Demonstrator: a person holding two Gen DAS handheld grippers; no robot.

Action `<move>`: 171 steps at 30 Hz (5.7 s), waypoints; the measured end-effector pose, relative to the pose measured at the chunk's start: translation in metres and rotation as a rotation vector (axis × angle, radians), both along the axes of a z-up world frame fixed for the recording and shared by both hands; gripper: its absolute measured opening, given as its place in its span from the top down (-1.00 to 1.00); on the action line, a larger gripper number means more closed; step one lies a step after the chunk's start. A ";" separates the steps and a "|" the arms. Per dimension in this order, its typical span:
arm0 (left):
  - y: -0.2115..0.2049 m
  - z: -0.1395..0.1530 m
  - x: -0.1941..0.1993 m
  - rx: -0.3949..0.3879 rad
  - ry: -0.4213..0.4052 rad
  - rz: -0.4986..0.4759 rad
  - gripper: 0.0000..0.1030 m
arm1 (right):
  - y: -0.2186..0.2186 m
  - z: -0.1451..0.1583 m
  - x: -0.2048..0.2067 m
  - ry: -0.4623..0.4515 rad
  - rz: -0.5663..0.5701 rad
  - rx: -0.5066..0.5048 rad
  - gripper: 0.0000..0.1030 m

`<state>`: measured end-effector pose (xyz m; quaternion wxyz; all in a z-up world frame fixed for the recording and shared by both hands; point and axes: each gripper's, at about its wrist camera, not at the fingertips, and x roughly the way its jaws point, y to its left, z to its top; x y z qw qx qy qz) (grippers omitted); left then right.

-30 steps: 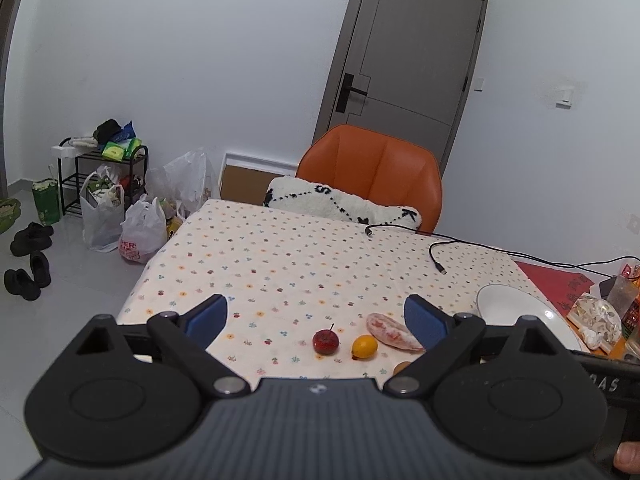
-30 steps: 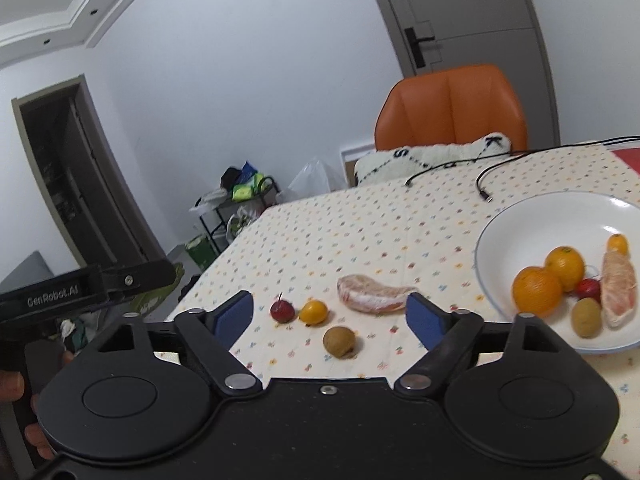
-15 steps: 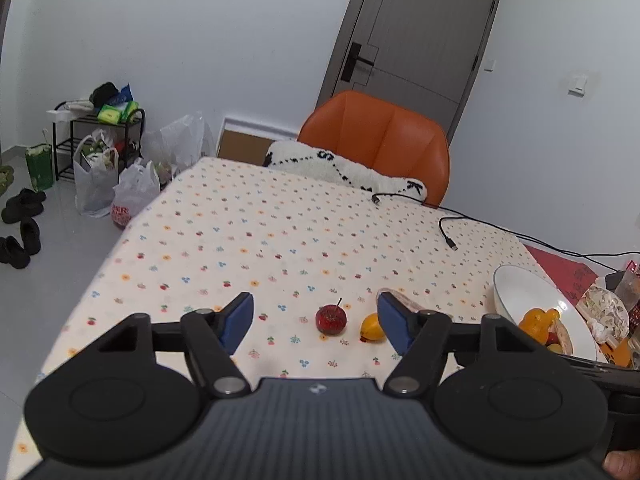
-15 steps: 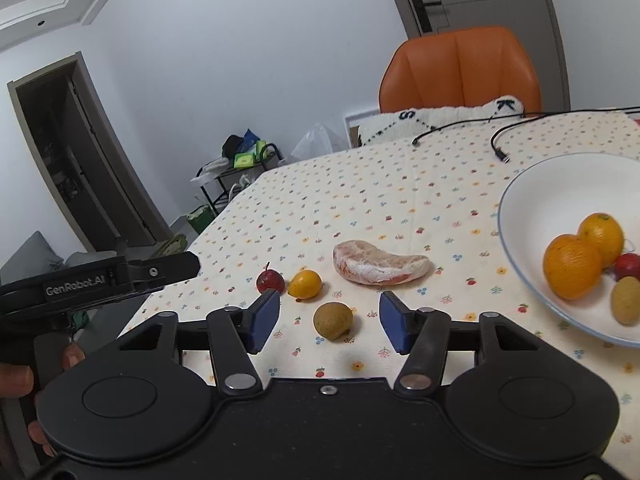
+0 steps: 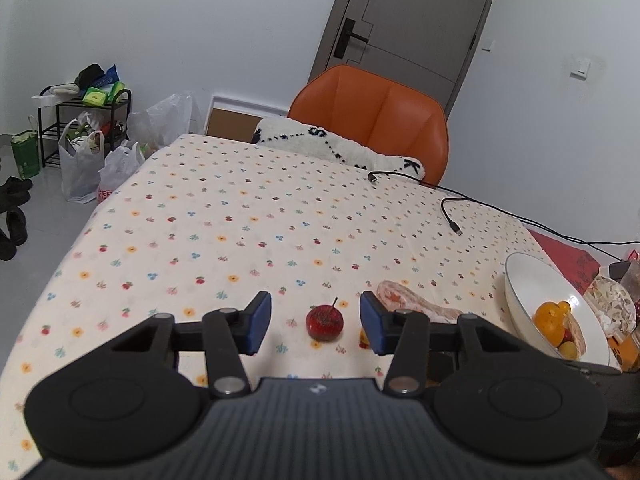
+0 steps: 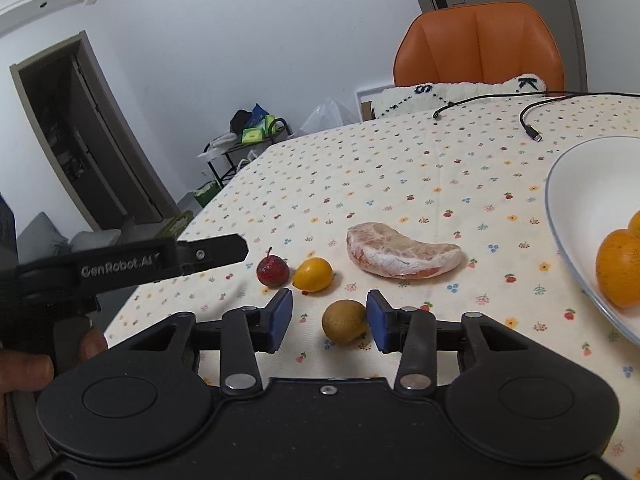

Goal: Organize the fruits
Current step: 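Grasp the brown kiwi with the right tool while the left tool grasps the red apple, then carry the kiwi and apple onto the white plate and open both tools, then move both open tools back toward the tangerine and pomelo segment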

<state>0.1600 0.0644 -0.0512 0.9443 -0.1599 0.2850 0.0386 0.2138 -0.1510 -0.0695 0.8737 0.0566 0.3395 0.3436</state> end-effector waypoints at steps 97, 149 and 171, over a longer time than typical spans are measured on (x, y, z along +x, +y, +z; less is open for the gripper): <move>-0.214 0.020 0.034 0.018 -0.041 -0.348 0.47 | -0.234 0.026 -0.015 -0.118 -0.398 0.168 0.56; -0.053 0.011 -0.034 -0.044 -0.019 -0.023 -0.62 | -0.114 0.052 -0.033 -0.166 -0.217 0.098 -0.44; -0.015 -0.002 -0.037 -0.050 -0.022 0.000 -0.61 | -0.064 0.035 -0.019 -0.124 -0.147 0.044 -0.44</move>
